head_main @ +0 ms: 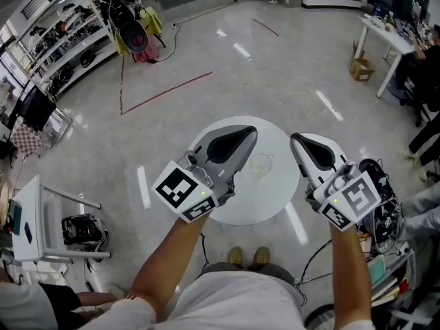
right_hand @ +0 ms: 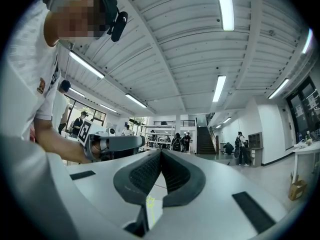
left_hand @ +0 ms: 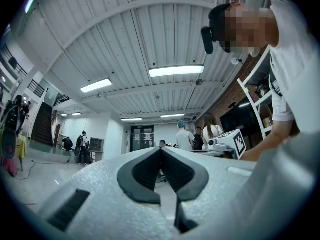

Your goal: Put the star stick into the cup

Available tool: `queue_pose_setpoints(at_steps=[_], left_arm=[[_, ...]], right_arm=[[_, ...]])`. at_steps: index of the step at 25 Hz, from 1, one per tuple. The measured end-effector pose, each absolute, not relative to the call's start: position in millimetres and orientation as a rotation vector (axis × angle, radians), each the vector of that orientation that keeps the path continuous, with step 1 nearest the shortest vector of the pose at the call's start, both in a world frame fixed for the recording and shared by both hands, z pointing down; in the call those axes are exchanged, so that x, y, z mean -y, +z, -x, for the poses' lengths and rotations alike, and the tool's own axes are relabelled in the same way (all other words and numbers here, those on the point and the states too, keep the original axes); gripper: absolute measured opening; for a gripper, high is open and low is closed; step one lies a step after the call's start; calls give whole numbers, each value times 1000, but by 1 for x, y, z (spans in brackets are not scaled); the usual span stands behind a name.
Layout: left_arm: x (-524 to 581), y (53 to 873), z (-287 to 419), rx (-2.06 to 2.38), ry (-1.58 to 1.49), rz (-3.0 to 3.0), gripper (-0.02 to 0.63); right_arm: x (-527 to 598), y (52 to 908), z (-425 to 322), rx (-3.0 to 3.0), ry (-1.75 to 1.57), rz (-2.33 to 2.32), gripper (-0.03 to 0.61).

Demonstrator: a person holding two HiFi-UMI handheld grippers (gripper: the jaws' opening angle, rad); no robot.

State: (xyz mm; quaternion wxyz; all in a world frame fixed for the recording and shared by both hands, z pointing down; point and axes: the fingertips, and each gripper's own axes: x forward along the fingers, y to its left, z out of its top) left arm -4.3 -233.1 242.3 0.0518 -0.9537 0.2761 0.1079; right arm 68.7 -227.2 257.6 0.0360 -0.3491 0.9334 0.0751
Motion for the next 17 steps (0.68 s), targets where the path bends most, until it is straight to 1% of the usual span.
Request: queue_pose_setpoints(at_steps=[17], left_arm=[[233,246,0,-842,305,2909,15]], right_arm=[[227,262,-76,-2866,220,1082,11]])
